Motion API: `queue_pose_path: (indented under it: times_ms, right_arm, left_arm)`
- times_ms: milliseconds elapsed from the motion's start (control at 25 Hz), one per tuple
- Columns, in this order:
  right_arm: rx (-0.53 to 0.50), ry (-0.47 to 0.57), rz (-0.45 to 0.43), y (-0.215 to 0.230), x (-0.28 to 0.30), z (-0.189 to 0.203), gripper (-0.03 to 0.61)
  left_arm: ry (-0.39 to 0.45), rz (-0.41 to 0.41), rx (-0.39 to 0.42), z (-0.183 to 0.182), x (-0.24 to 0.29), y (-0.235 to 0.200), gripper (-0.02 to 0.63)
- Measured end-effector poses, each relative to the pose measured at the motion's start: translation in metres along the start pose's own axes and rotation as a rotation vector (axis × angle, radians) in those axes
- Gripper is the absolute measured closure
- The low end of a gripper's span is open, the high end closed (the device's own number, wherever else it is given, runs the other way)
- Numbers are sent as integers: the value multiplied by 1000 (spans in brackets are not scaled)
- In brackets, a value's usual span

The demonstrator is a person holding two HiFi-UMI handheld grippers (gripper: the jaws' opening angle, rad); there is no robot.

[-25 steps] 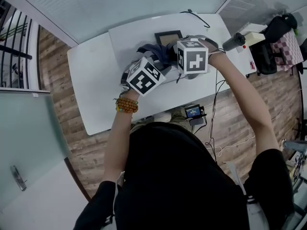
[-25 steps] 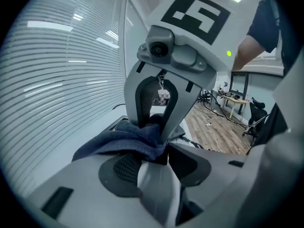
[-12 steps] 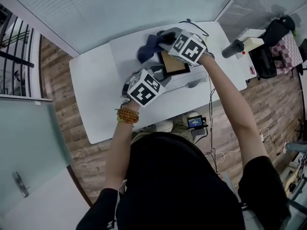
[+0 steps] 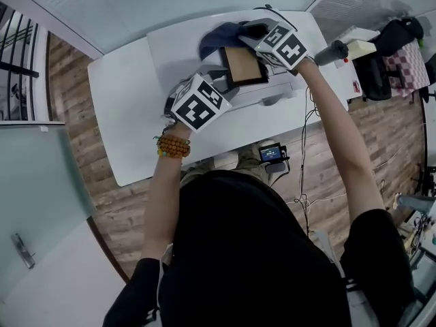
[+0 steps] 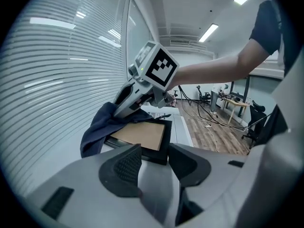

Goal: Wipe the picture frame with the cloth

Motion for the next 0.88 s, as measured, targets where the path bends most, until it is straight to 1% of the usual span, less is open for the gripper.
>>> queue_pose_path:
  times_ms: [80,160,360,400,440,520,680,800,880]
  right_arm:
    - [69,32,2,2,-3,10,514]
    - [164,77,-7,2,-6,19,514]
    - [527,186,-98,3,-17,48,514]
    - [575,196,-117,0,-19,52,514]
    - [598,198,-126,-3,-21,54,514]
    - [580,178,-118,-10,-24,53,514]
    - [493,121,-85,-26,-28,45,515]
    - [384,78,-42,-43,-30,39,515]
    - [318,59,-28,-57,-30,37,515]
  left_arm:
    - [3,3,0,0,0,-1,436]
    - [0,2,-5,1,-1,-1,436]
    - [-5,5,-10,0,0,1,436]
    - [-6,7,-9,0,1,0,436]
    - [-8,8,-8,1,0,0,436]
    - [-9,9,-6,0,0,-1,436]
    - [-5,19,-21,0,0,0,437]
    - [-5,15,-16,-1,0,0,437]
    - [-5,12,-13,0,1,0,437]
Point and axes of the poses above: the fingertips, and each gripper's own axes: x forward along the fingers, y to its right, z out of its underside, the point moved 10 cm from there along -x, backward along the fingers, and after that the axes turned 14 degrees about -y, right-handed, at the moved point
